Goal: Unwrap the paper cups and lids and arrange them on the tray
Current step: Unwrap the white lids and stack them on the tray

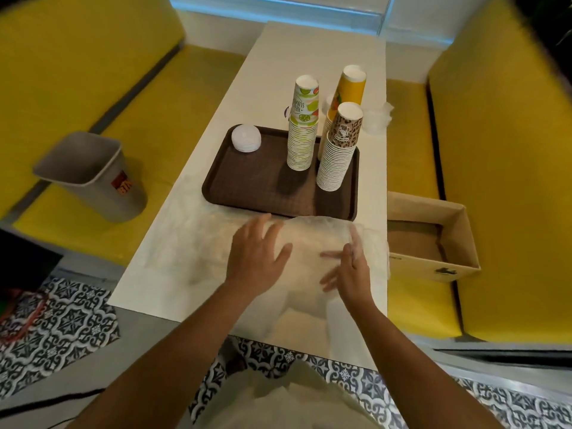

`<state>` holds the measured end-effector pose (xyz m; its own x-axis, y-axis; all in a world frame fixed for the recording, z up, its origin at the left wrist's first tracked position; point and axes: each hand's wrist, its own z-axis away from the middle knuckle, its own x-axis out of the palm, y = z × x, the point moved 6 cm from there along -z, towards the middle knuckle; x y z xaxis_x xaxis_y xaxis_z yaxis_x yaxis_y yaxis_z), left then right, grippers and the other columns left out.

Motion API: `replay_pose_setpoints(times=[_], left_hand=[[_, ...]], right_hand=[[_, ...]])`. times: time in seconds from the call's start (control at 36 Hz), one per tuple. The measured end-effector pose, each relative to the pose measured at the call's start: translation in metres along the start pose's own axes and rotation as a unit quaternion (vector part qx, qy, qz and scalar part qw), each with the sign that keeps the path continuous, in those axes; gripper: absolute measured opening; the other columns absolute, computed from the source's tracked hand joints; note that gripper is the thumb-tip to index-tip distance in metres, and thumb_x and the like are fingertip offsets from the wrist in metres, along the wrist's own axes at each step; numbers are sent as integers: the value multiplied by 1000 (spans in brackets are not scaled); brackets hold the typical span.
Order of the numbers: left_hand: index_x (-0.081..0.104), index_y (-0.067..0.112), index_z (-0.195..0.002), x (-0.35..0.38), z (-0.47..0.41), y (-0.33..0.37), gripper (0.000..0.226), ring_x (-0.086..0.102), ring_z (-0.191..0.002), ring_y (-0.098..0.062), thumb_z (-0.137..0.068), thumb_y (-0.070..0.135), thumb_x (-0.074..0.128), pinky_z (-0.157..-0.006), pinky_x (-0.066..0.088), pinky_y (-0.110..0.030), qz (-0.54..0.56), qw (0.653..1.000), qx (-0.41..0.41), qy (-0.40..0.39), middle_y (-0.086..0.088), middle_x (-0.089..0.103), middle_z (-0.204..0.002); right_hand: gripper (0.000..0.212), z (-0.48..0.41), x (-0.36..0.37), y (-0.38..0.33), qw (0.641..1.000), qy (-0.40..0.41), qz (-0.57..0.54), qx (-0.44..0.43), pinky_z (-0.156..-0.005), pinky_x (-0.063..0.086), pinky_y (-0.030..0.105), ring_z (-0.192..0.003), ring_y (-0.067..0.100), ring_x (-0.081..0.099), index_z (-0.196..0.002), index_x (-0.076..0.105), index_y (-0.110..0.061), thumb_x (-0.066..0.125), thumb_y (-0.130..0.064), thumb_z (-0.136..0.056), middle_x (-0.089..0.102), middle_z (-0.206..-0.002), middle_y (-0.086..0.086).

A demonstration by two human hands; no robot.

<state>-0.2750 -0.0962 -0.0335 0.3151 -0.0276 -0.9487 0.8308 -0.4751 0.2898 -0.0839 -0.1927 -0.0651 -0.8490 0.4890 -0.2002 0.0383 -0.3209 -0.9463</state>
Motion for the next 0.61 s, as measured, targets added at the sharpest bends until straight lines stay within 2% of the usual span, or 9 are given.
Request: replay_pose_setpoints(times=[0.06, 0.11, 0.22, 0.28, 0.33, 0.39, 0.44, 0.5, 0.61], left_hand=[[37, 26, -159, 32, 8, -10, 73, 16, -157, -34, -101, 67, 19, -127, 13, -56, -63, 994, -15, -86, -9, 22, -171], [24, 29, -164, 52, 14, -24, 79, -1, -160, -36, -100, 72, 11, -126, -2, -61, -96, 988, -27, -121, -9, 4, -175], [14, 41, -165, 66, 23, -40, 81, -6, -159, -39, -95, 82, 10, -122, -6, -68, -127, 982, -37, -135, -9, -2, -175], [12, 46, -164, 69, 25, -43, 81, -4, -159, -40, -93, 86, 10, -121, -5, -70, -119, 983, -44, -135, -8, 0, -175], [10, 49, -163, 72, 24, -44, 81, -2, -159, -41, -92, 88, 9, -120, -3, -72, -111, 984, -48, -134, -7, 1, -175], [4, 51, -162, 74, 23, -45, 81, -3, -159, -41, -91, 89, 6, -119, -1, -73, -105, 983, -48, -146, -5, -2, -175], [-3, 52, -161, 75, 23, -46, 80, -6, -159, -40, -90, 89, 4, -119, 0, -74, -102, 981, -46, -158, -3, -9, -175], [-12, 52, -160, 76, 21, -46, 81, -12, -159, -38, -89, 89, 2, -119, 0, -73, -108, 976, -45, -183, -1, -18, -173], [-10, 50, -160, 62, 12, -41, 86, -7, -159, -39, -86, 90, 3, -120, 1, -71, -161, 964, -30, -210, -3, -15, -174]], right_hand=[[34, 2, -1, 0, 1000, 10, -11, 22, -53, 61, 51, -59, 44, 69, -147, 35, -40, 31, -44, -113, 79, -89, 6], [26, 0, -3, 1, 999, 20, -14, 33, -55, 61, 49, -61, 44, 69, -140, 36, -38, 32, -40, -114, 78, -88, 8], [58, -7, -11, 1, 997, 60, -21, 45, -57, 61, 42, -74, 34, 72, -162, 24, -34, 47, -22, -110, 72, -116, 6], [67, -5, -17, -14, 992, 123, 30, 9, -82, 62, 42, -102, 29, 67, -161, 28, -30, 57, -15, -103, 56, -136, 6], [73, 2, -22, -43, 973, 188, 103, -81, -110, 47, 38, -127, 28, 51, -159, 32, -22, 62, -13, -93, 40, -145, 6], [74, 14, -18, -80, 933, 218, 178, -223, -119, 30, 27, -138, 28, 39, -155, 40, -10, 61, -14, -85, 36, -149, 13], [67, 22, 2, -105, 892, 174, 226, -350, -121, 29, 31, -142, 31, 37, -148, 49, -4, 61, -11, -83, 39, -149, 17], [61, 23, 33, -112, 868, 95, 270, -405, -122, 34, 44, -145, 35, 38, -144, 55, -4, 64, -4, -84, 42, -152, 17], [53, 0, 95, -76, 829, -57, 437, -343, -129, 22, 53, -158, 35, 23, -151, 52, -12, 60, -19, -100, 37, -165, 14]])
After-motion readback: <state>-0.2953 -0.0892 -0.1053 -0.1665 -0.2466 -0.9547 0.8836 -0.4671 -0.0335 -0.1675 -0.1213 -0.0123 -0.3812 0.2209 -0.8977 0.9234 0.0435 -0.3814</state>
